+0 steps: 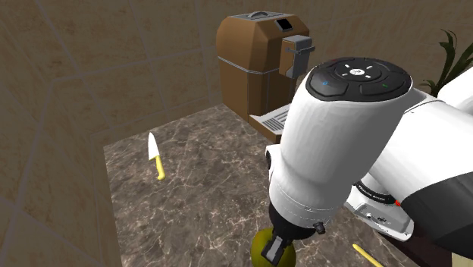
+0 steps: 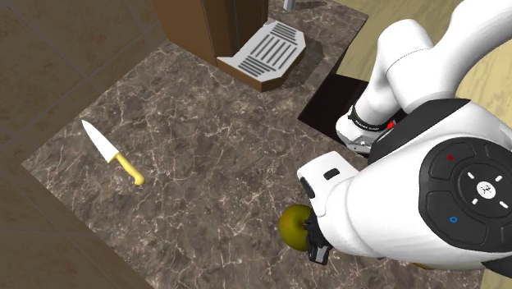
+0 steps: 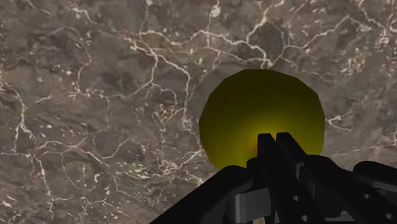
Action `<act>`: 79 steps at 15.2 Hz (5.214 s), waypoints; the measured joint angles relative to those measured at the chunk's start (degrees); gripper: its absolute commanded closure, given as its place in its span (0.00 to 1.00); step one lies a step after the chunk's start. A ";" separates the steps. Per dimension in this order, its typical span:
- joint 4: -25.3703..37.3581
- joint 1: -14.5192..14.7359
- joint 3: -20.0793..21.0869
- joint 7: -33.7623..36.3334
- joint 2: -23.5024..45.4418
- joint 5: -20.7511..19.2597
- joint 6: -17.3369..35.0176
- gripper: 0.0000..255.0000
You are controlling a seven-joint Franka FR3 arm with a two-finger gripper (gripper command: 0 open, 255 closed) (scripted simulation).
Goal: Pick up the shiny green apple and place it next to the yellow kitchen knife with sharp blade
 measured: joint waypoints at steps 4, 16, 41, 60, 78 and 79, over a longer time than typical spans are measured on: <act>2.27 0.22 -1.51 -0.32 -1.22 -0.29 -3.50 1.00; 9.69 0.35 -4.72 -0.34 -3.16 -1.42 -12.91 1.00; 13.45 11.38 -3.50 11.66 -18.74 7.06 -29.47 1.00; 0.04 13.49 3.10 11.10 -20.80 12.86 -17.33 1.00; -7.11 13.27 9.78 10.36 -18.89 17.40 -7.47 1.00; -7.12 13.27 9.79 10.36 -18.89 17.40 -7.47 1.00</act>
